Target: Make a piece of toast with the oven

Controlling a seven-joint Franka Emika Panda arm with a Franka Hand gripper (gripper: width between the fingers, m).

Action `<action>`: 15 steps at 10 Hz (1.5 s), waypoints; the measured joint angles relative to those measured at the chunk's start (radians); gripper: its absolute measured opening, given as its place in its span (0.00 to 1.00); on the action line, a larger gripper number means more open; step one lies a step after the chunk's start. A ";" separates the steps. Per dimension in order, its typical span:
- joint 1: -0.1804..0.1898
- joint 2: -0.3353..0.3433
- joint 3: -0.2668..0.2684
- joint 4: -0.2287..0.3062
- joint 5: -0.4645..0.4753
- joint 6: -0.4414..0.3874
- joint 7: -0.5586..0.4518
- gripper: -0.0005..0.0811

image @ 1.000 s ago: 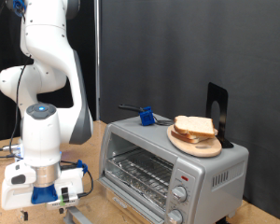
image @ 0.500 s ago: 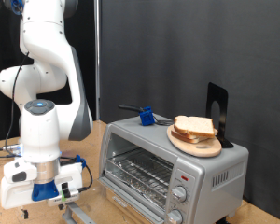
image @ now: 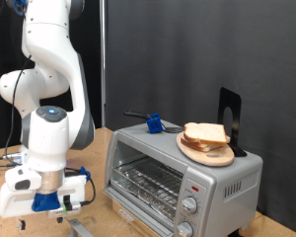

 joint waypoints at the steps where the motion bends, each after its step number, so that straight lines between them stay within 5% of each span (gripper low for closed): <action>1: -0.011 -0.023 0.000 -0.010 0.005 0.001 -0.033 1.00; 6: -0.069 -0.228 -0.018 -0.051 0.013 -0.136 -0.151 1.00; 7: -0.069 -0.222 -0.017 -0.052 0.005 -0.132 -0.145 1.00; 11: -0.054 -0.312 0.009 -0.040 0.452 -0.236 -0.560 1.00; 15: -0.061 -0.479 -0.018 -0.005 0.562 -0.462 -0.650 1.00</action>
